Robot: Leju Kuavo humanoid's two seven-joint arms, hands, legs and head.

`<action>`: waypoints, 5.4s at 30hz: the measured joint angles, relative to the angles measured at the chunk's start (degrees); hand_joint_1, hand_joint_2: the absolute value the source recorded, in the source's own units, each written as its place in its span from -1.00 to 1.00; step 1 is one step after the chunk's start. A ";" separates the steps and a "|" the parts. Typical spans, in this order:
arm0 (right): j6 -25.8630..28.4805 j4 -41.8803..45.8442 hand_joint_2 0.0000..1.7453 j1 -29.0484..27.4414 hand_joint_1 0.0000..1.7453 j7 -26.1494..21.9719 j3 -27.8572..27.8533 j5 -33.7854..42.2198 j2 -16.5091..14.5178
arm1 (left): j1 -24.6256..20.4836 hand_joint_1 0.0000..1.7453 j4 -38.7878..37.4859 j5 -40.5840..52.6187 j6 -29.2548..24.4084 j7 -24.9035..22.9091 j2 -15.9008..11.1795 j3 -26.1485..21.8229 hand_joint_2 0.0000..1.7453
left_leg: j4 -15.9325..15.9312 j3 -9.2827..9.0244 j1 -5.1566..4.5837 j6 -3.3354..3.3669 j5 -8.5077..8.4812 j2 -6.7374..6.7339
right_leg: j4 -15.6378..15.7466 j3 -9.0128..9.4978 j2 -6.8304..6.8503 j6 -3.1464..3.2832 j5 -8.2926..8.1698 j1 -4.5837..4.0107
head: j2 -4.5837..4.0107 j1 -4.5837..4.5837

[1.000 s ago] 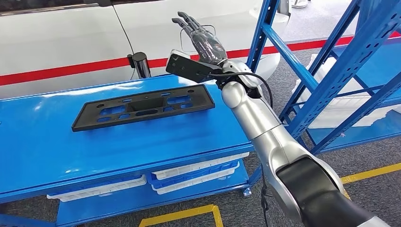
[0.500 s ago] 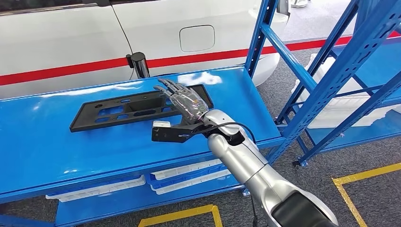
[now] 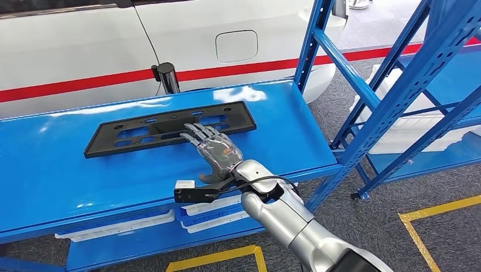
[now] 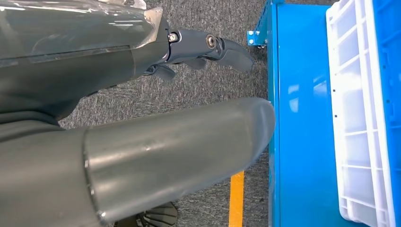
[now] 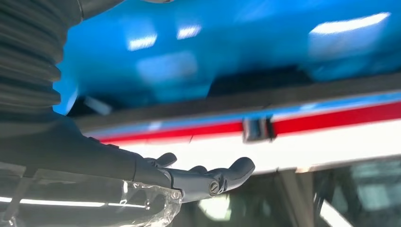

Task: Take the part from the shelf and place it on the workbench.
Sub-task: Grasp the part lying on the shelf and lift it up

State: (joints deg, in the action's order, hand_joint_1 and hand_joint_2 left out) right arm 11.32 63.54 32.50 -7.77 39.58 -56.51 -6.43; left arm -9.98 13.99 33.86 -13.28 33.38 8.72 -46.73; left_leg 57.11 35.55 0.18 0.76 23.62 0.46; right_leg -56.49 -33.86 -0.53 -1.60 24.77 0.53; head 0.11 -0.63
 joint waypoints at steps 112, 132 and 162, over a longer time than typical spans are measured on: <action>5.38 36.42 1.00 4.09 1.00 7.15 -18.11 -16.87 5.52 | -1.04 -1.00 4.32 -8.76 7.23 6.77 2.29 14.31 0.00 | 0.01 0.02 -0.01 0.02 0.01 0.00 | 0.00 -0.04 0.01 -0.02 -0.02 0.02 | 0.00 0.00; 9.66 36.99 1.00 2.01 1.00 4.81 -17.76 -10.01 9.31 | -0.36 -1.00 3.39 -12.25 11.77 4.08 1.94 13.69 1.00 | 0.03 0.05 -0.13 0.14 0.13 0.01 | 0.04 -0.02 0.02 -0.03 -0.02 0.15 | 0.00 0.00; 9.68 24.96 1.00 6.21 1.00 3.39 -17.69 -1.81 8.27 | 1.98 -1.00 2.81 -14.76 11.00 2.76 0.50 9.12 1.00 | 6.27 3.84 0.72 -1.23 3.51 -0.17 | -1.94 0.49 0.07 1.23 1.30 1.17 | 0.00 0.17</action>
State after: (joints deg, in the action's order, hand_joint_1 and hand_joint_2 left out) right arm 21.00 88.49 38.72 -4.38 21.88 -58.33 1.84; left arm -8.00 16.80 19.10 -2.28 36.14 9.22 -37.61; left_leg 63.39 39.39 0.90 -0.47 27.13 0.29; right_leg -58.43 -33.37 -0.46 -0.38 26.07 1.70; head 0.11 -0.46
